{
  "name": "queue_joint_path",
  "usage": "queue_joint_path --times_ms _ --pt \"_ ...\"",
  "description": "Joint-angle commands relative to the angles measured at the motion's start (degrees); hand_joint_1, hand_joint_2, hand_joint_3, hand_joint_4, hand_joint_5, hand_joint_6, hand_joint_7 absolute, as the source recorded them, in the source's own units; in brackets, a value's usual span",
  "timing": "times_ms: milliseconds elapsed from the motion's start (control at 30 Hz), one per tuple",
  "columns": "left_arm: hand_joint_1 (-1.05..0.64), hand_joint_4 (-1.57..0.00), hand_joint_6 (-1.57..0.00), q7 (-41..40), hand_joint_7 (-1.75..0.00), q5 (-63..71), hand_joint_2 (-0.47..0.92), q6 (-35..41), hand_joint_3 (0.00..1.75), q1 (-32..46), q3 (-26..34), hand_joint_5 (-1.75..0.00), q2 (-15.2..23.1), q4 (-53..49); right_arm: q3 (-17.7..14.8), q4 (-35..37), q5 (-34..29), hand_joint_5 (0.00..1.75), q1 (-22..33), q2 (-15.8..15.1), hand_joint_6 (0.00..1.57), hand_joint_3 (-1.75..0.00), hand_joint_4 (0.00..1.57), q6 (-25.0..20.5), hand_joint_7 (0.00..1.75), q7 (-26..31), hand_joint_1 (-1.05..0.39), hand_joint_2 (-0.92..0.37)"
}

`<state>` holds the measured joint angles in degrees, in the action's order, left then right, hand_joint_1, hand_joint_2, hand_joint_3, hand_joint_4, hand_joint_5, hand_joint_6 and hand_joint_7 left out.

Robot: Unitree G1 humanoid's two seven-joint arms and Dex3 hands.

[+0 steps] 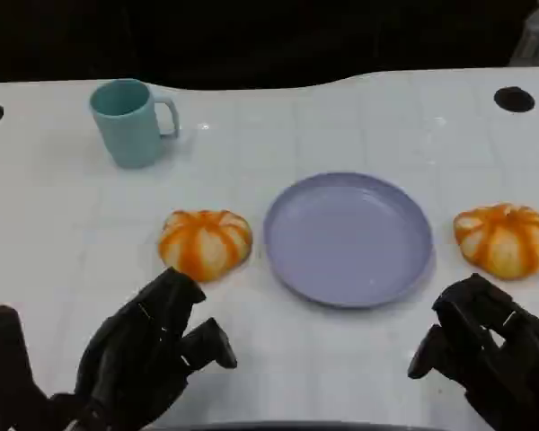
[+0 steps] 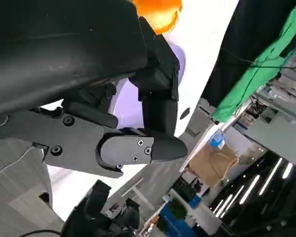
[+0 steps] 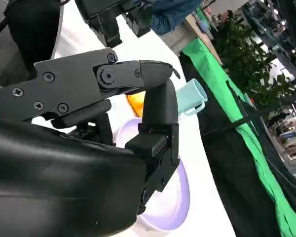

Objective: Grasp the bread from the table and place it into the plate.

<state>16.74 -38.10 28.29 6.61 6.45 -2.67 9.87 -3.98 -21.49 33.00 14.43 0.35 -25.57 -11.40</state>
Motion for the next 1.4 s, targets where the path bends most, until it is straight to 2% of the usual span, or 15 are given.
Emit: queue_joint_path --times_ms 33,667,733,800,833,900,933,1000,1033,1100,1167,1267,1300,1333,1400 --pt "-0.57 -0.81 -0.54 0.7 -1.70 -0.1 0.92 0.0 0.30 0.2 0.2 -1.75 0.7 -0.4 -0.7 -0.1 0.3 1.75 -0.3 -0.7 0.54 -0.26 0.66 0.5 1.62 -0.5 -0.54 -0.92" --pt "-0.58 -0.78 -0.51 1.1 -1.66 0.2 0.92 -0.1 0.29 -0.6 0.3 -1.75 1.3 -0.7 -0.7 0.6 0.1 1.75 -0.5 -0.3 0.56 -0.25 0.67 1.3 1.59 -1.0 -0.55 -0.90" --pt "-0.60 -0.70 -0.57 2.6 -1.41 1.5 0.92 -1.6 0.21 -0.9 -0.3 -1.74 2.3 -1.0 -0.6 0.7 0.0 1.75 -0.6 -0.3 0.57 -0.24 0.67 1.4 1.58 -1.0 -0.54 -0.92" --pt "-0.61 -0.67 -0.60 4.2 -1.32 3.6 0.92 -4.0 0.19 -1.3 -1.1 -1.73 3.2 -1.3 -0.5 0.8 0.0 1.75 -0.6 -0.2 0.57 -0.24 0.67 1.5 1.58 -1.0 -0.53 -0.92" --pt "-0.60 -0.60 -0.56 5.0 -1.13 4.8 0.92 -5.6 0.18 -1.5 -1.5 -1.59 3.7 -1.6 -0.5 0.8 -0.1 1.75 -0.7 -0.1 0.57 -0.24 0.67 1.5 1.58 -1.0 -0.54 -0.92" --pt "-0.59 -0.57 -0.55 6.4 -0.99 7.0 0.92 -8.8 0.17 -1.9 -2.2 -1.50 4.3 -2.3 -0.3 0.9 -0.2 1.75 -0.8 0.0 0.57 -0.24 0.67 1.6 1.59 -0.9 -0.54 -0.92" --pt "-0.57 -0.55 -0.53 6.8 -0.83 8.0 0.92 -10.3 0.14 -2.1 -2.4 -1.39 4.4 -2.8 -0.3 0.9 -0.3 1.75 -0.9 0.0 0.56 -0.24 0.67 1.6 1.59 -0.8 -0.54 -0.92" --pt "-0.56 -0.54 -0.52 7.3 -0.72 9.1 0.92 -12.2 0.12 -2.3 -2.7 -1.31 4.4 -3.4 -0.3 1.0 -0.4 1.75 -0.9 0.1 0.55 -0.24 0.67 1.7 1.59 -0.7 -0.54 -0.92" --pt "-0.56 -0.54 -0.52 7.9 -0.70 11.8 0.92 -15.7 0.12 -2.7 -3.5 -1.29 5.0 -4.2 -0.2 1.1 -0.4 1.75 -1.1 0.1 0.55 -0.24 0.67 1.6 1.59 -0.7 -0.54 -0.92" --pt "-0.58 -0.50 -0.51 8.8 -0.47 16.7 0.92 -22.1 0.09 -3.5 -5.0 -1.10 6.1 -5.9 -0.2 1.2 -0.6 1.75 -1.3 0.1 0.54 -0.25 0.66 1.7 1.60 -0.7 -0.54 -0.92" --pt "-0.58 -0.41 -0.47 9.6 -0.36 21.3 0.92 -27.5 0.07 -4.7 -6.4 -1.01 7.7 -7.4 -0.3 1.3 -0.5 1.75 -1.5 0.1 0.54 -0.25 0.66 1.7 1.61 -0.8 -0.54 -0.92" --pt "-0.58 -0.35 -0.46 9.9 -0.29 23.5 0.92 -30.9 0.06 -5.3 -7.0 -0.97 8.4 -8.9 -0.3 1.4 -0.4 1.75 -1.6 0.1 0.54 -0.25 0.67 1.7 1.61 -0.8 -0.54 -0.92" --pt "-0.58 -0.35 -0.46 8.6 -0.28 28.3 0.92 -31.9 0.06 -6.4 -7.9 -0.96 10.8 -7.8 -0.3 1.5 -0.5 1.75 -1.6 0.0 0.54 -0.25 0.67 1.8 1.61 -0.9 -0.54 -0.92" --pt "-0.56 -0.23 -0.42 7.7 -0.20 32.4 0.90 -32.7 0.03 -7.3 -8.7 -0.86 12.9 -6.9 -0.4 1.6 -0.6 1.75 -1.7 -0.1 0.54 -0.24 0.67 1.8 1.61 -1.0 -0.55 -0.92" --pt "-0.55 -0.15 -0.40 6.2 -0.14 39.0 0.89 -34.0 0.01 -9.0 -9.7 -0.79 15.8 -5.9 -0.4 1.6 -0.5 1.75 -1.7 -0.2 0.53 -0.24 0.66 1.7 1.60 -0.9 -0.55 -0.92"
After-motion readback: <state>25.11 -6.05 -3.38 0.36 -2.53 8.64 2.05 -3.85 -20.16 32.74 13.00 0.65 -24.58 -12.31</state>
